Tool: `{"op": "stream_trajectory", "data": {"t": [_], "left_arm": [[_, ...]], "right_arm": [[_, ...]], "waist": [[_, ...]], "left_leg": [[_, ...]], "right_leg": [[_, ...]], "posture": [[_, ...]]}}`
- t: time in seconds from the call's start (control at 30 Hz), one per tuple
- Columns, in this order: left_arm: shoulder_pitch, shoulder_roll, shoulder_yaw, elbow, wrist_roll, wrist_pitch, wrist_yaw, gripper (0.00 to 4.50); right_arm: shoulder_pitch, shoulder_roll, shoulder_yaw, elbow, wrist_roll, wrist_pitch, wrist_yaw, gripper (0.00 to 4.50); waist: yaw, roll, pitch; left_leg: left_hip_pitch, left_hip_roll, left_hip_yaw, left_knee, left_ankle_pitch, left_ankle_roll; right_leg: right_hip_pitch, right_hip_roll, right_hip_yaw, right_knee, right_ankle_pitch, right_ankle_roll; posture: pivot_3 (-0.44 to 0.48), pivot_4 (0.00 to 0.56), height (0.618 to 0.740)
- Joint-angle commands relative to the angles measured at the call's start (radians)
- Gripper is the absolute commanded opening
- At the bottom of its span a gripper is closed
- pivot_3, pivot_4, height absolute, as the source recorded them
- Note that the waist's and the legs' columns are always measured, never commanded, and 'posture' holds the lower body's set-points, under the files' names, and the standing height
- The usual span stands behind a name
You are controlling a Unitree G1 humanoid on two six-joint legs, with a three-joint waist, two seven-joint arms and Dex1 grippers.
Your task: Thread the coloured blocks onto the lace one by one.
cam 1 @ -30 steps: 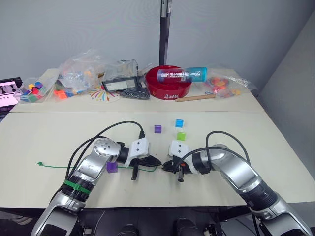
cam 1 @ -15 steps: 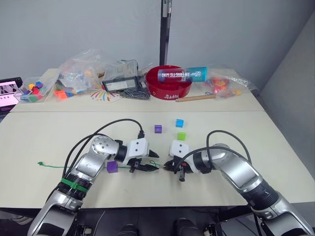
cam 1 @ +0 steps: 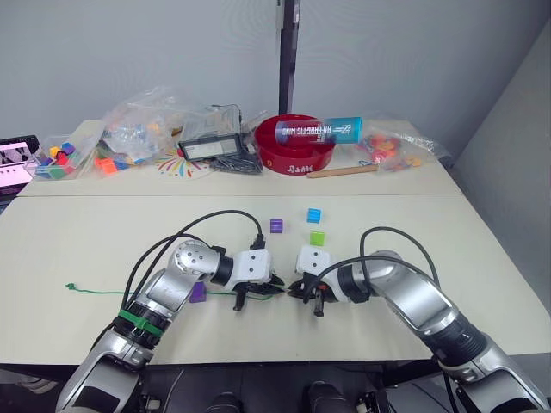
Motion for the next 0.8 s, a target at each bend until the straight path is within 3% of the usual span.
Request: {"op": "stream_trajectory", "data": {"t": [0.03, 0.4, 0.67, 0.8], "left_arm": [[-0.010, -0.006, -0.001, -0.010, 0.006, 0.009, 0.007, 0.02], [-0.024, -0.006, 0.013, 0.027, 0.012, 0.006, 0.016, 0.02], [-0.010, 0.035, 0.064, 0.073, -0.022, 0.004, -0.003, 0.00], [0.027, 0.039, 0.139, 0.058, -0.114, 0.059, -0.008, 0.00]], "right_arm": [[-0.020, 0.003, -0.013, -0.017, 0.002, 0.014, -0.008, 0.00], [-0.021, 0.021, -0.032, -0.023, 0.020, 0.021, -0.019, 0.00], [0.014, 0.003, -0.107, -0.065, 0.067, 0.021, -0.029, 2.73], [0.067, -0.014, -0.185, -0.078, 0.099, -0.008, -0.042, 4.15]], "waist": [[0.000, 0.000, 0.000], [-0.001, 0.000, 0.000], [0.000, 0.000, 0.000], [0.001, 0.000, 0.000]], "left_leg": [[0.000, 0.000, 0.000, 0.000, 0.000, 0.000], [0.000, 0.000, 0.000, 0.000, 0.000, 0.000], [0.000, 0.000, 0.000, 0.000, 0.000, 0.000], [0.000, 0.000, 0.000, 0.000, 0.000, 0.000]], "right_leg": [[0.000, 0.000, 0.000, 0.000, 0.000, 0.000], [0.000, 0.000, 0.000, 0.000, 0.000, 0.000], [0.000, 0.000, 0.000, 0.000, 0.000, 0.000], [0.000, 0.000, 0.000, 0.000, 0.000, 0.000]], "posture": [[0.000, 0.150, 0.731], [0.000, 0.150, 0.731], [0.000, 0.150, 0.731], [0.000, 0.150, 0.731]]}}
